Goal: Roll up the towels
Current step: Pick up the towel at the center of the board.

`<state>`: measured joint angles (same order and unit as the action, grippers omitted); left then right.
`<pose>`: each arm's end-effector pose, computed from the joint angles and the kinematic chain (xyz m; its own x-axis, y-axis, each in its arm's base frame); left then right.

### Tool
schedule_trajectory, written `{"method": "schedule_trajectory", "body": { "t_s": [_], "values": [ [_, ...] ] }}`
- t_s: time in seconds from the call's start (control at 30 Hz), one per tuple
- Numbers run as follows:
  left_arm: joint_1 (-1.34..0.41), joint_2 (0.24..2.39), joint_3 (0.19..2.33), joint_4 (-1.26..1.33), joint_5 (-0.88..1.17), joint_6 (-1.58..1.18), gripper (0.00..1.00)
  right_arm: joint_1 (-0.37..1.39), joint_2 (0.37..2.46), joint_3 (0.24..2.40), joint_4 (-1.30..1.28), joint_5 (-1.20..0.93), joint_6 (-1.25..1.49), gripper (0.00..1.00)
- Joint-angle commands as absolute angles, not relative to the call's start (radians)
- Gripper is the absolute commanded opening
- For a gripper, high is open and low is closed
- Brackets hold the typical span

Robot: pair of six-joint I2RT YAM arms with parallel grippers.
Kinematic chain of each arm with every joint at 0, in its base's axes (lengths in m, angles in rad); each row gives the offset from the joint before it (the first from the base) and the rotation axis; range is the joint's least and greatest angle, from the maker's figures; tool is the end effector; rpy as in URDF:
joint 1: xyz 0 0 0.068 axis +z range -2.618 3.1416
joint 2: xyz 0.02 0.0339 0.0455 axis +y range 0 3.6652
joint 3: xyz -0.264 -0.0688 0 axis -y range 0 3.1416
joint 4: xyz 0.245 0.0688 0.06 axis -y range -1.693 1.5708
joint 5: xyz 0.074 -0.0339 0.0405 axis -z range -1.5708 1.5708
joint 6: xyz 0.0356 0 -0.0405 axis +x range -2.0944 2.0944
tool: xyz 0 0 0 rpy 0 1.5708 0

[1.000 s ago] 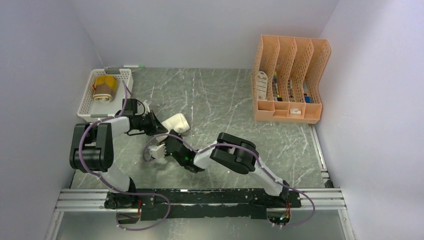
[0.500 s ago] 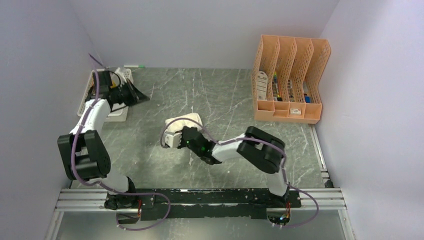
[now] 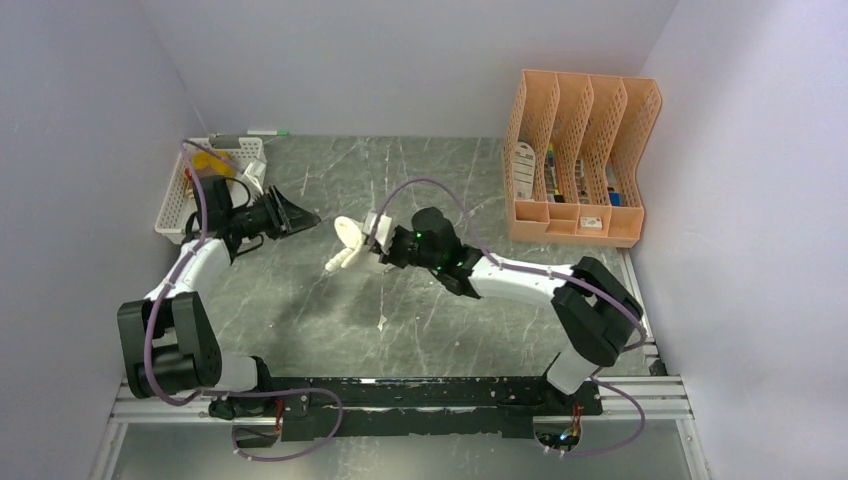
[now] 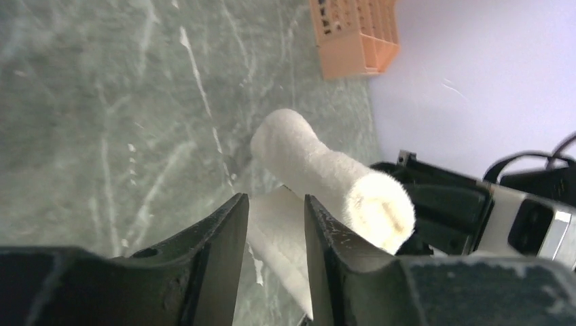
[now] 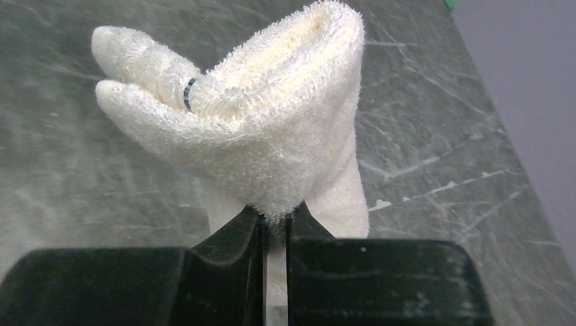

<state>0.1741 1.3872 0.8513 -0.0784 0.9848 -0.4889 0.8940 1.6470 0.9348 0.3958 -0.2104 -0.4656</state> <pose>0.2904 0.0210 0.2456 -0.7711 -0.3993 -0.4959 0.2408 0.5381 -0.8078 0.2248 0.2917 0.2282 0.2240 -0.4223 -0.8784 -0.8798 0.3001 -0.3686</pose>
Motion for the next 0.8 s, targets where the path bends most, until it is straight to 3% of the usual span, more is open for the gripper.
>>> {"method": "schedule_trajectory", "body": {
  "t_s": [0.0,0.1,0.2,0.33,0.43,0.47,0.77],
  "values": [
    [0.174,1.318,0.765,0.249,1.133,-0.617,0.52,0.849,1.564,0.916,0.397,-0.506,-0.349,0.00],
    [0.174,1.324,0.774,0.382,1.144,-0.666,0.66,0.830,1.545,0.937,0.348,-0.661,-0.359,0.00],
    [0.174,1.348,0.779,0.601,1.178,-0.746,1.00,0.808,1.545,0.982,0.275,-0.822,-0.363,0.00],
    [0.173,1.410,0.772,0.984,1.291,-0.900,0.99,0.785,1.556,1.048,0.189,-0.935,-0.361,0.00],
    [0.174,1.488,0.682,1.706,1.294,-1.217,0.99,0.741,1.560,1.063,0.211,-1.026,-0.273,0.00],
    [0.175,1.520,0.669,1.800,1.288,-1.274,0.99,0.719,1.565,1.064,0.246,-1.077,-0.217,0.00],
    [-0.045,1.544,0.776,1.815,1.438,-1.127,0.99,0.642,1.691,1.097,0.654,-1.374,0.228,0.00]
  ]
}}
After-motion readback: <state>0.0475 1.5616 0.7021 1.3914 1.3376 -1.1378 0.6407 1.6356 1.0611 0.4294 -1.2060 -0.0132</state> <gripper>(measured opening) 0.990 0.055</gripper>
